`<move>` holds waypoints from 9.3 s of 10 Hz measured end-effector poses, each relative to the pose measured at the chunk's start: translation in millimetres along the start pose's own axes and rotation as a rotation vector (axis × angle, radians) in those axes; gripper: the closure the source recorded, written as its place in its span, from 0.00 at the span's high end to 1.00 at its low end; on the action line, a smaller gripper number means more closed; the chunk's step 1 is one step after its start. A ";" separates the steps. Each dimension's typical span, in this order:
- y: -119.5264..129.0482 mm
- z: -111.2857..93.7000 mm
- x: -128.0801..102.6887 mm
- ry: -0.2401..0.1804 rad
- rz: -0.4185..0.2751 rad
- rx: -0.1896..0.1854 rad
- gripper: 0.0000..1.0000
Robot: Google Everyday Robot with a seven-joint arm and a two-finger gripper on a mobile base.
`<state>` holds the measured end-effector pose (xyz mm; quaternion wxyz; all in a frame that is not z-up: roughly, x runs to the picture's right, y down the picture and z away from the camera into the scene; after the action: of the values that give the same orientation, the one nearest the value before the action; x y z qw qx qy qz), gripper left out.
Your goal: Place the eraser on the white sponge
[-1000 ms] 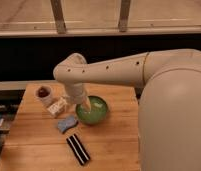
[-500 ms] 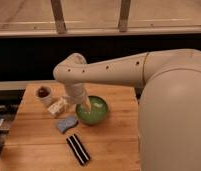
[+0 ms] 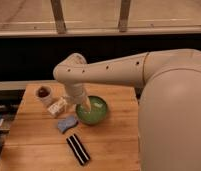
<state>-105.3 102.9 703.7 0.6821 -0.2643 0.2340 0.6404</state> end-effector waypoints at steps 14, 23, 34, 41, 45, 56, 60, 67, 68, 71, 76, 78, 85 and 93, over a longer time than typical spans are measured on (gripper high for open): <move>46.0 114.9 81.9 0.232 -0.142 0.070 0.65; 45.5 136.1 85.7 0.262 -0.154 0.085 0.65; 45.8 187.3 90.1 0.372 -0.145 0.110 0.34; 45.2 184.4 89.9 0.375 -0.149 0.117 0.00; 44.4 184.8 89.1 0.374 -0.145 0.114 0.00; 44.8 184.9 89.0 0.372 -0.144 0.112 0.00; 45.1 184.8 89.1 0.372 -0.144 0.112 0.00; 45.4 184.8 89.2 0.372 -0.145 0.112 0.00; 45.4 184.8 89.3 0.372 -0.145 0.112 0.00; 45.4 184.8 89.3 0.372 -0.145 0.112 0.00; 45.4 184.8 89.3 0.373 -0.145 0.112 0.00; 45.3 184.8 89.3 0.373 -0.145 0.112 0.00; 45.3 184.8 89.2 0.372 -0.145 0.111 0.00; 45.3 174.9 88.0 0.368 -0.143 0.113 0.00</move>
<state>-147.7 286.2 774.4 0.6853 -0.3540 0.3710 0.5171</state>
